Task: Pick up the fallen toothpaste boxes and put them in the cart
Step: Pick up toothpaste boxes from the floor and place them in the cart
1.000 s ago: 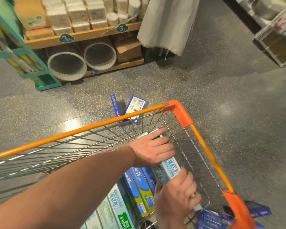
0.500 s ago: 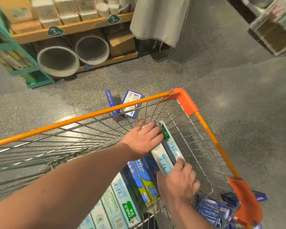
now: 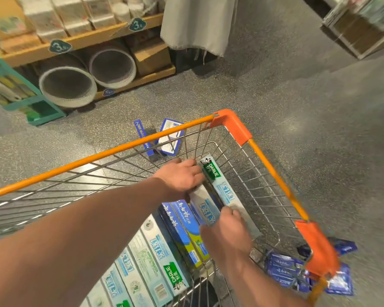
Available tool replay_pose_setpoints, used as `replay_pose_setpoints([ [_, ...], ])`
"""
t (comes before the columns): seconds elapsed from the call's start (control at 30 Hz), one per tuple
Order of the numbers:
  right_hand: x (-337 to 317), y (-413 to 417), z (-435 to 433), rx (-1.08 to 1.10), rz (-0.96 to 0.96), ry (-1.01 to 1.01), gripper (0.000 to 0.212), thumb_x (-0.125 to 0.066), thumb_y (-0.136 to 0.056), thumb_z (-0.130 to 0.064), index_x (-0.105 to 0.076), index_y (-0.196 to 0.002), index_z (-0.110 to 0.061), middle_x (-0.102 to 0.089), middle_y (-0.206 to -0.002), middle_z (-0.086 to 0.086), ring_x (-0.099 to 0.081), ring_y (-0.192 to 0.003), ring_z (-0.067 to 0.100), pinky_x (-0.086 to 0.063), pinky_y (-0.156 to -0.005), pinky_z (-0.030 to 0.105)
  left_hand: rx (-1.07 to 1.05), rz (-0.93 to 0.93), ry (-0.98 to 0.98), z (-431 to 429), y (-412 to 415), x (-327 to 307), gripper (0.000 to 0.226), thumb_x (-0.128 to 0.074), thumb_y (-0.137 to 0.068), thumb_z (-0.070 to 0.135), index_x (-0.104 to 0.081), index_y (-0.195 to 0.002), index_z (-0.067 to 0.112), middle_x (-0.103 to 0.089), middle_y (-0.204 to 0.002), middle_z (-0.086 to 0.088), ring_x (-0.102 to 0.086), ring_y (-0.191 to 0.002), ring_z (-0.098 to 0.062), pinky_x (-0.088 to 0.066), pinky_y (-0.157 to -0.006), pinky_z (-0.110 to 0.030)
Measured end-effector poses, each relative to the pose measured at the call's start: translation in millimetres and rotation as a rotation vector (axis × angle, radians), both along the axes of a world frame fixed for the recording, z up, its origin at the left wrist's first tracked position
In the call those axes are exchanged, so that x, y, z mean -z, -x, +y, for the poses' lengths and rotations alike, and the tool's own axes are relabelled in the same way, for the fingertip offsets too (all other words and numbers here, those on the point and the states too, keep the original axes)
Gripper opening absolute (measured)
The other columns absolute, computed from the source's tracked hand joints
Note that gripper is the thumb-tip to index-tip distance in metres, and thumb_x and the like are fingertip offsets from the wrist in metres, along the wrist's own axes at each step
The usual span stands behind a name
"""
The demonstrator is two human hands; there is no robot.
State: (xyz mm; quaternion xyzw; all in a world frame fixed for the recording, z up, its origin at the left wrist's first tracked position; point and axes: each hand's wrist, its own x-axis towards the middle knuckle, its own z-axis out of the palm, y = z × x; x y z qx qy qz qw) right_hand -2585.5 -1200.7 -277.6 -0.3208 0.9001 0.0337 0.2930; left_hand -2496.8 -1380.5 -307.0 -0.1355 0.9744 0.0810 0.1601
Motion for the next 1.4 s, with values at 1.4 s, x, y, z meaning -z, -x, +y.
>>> replay_pose_setpoints([
  [1.4, -41, -23, 1, -0.283, -0.387, -0.163, 0.09, -0.066, -0.068, -0.08, -0.049, -0.131, -0.018, -0.062, -0.126, 0.006, -0.063, -0.109, 0.025, -0.053, -0.092, 0.041, -0.072, -0.398, -0.185, 31, -48, -61, 0.084, -0.029, -0.074, 0.098, -0.064, -0.11, 0.031, -0.06, -0.099, 0.009, -0.058, -0.101, -0.02, -0.039, -0.099, -0.046],
])
